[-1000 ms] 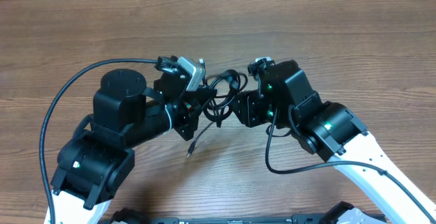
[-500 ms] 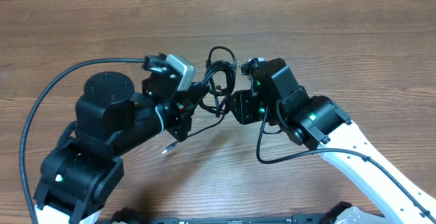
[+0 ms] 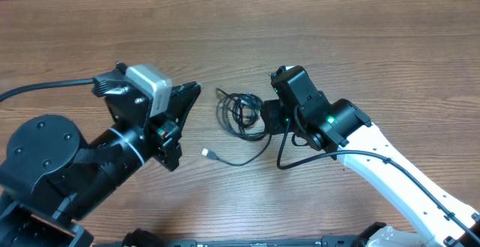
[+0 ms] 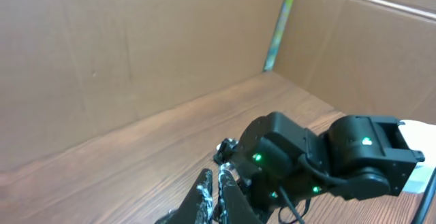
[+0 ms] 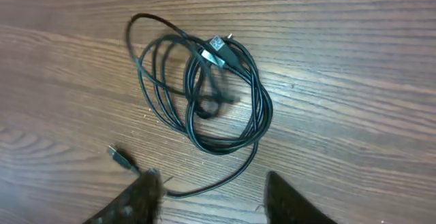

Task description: Untangle cables

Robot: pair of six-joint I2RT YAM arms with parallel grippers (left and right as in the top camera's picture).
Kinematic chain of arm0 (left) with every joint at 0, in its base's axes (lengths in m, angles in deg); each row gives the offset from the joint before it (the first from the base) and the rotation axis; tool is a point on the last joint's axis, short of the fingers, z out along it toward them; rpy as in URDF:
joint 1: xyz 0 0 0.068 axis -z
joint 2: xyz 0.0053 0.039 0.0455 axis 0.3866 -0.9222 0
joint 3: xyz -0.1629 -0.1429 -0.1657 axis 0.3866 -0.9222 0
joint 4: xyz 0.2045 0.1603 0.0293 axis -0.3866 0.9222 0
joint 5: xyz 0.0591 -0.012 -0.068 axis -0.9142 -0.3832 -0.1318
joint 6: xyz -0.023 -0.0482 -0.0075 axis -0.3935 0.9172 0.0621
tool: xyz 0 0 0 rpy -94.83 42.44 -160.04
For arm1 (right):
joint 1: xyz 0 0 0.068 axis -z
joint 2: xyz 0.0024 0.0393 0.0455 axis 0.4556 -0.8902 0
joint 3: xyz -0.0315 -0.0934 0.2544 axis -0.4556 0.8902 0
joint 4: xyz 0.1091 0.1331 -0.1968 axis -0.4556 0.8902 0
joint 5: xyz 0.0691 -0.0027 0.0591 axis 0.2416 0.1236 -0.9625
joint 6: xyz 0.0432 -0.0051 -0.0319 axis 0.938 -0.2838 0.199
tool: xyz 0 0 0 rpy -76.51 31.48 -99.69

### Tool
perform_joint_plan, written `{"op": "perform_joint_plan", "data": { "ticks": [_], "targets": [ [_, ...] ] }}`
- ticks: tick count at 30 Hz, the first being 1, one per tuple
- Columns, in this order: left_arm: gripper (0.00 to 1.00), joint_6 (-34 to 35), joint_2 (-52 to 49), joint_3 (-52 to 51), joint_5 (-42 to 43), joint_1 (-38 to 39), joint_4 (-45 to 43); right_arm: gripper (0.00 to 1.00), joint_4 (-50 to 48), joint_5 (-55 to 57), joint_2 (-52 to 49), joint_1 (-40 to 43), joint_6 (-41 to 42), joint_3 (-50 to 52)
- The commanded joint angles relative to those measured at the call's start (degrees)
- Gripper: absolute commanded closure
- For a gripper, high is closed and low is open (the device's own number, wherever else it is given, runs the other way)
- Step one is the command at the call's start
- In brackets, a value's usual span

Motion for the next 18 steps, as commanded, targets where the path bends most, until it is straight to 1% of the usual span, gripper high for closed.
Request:
{"op": "perform_joint_plan", "data": {
  "ticks": [1, 4, 7, 11, 14, 18],
  "targets": [
    [0.93, -0.46, -0.26, 0.92, -2.91, -0.24, 2.01, 0.37, 0.2, 1.22, 0.22, 0.11, -0.33, -0.28],
    [0.86, -0.44, -0.66, 0.85, -3.02, -0.24, 5.49, 0.18, 0.92, 1.25, 0.22, 0.11, -0.48, -0.28],
    [0.84, 0.66, -1.53, -0.2, -4.66, -0.24, 9.22, 0.08, 1.22, 1.44, 0.22, 0.11, -0.46, -0.28],
    [0.84, 2.29, -3.34, -4.66, -5.42, -0.22, 10.56, 0.02, 1.25, 1.68, 0.22, 0.11, -0.46, -0.28],
    [0.84, 2.6, -4.76, -8.37, -5.18, -0.22, 9.9, 0.01, 1.79, 2.99, 0.22, 0.11, -0.46, -0.28],
    [0.8, 2.58, -7.82, -13.22, -5.18, -0.22, 8.57, 0.01, 2.99, 3.63, 0.22, 0.37, -0.46, -0.28]
  ]
}}
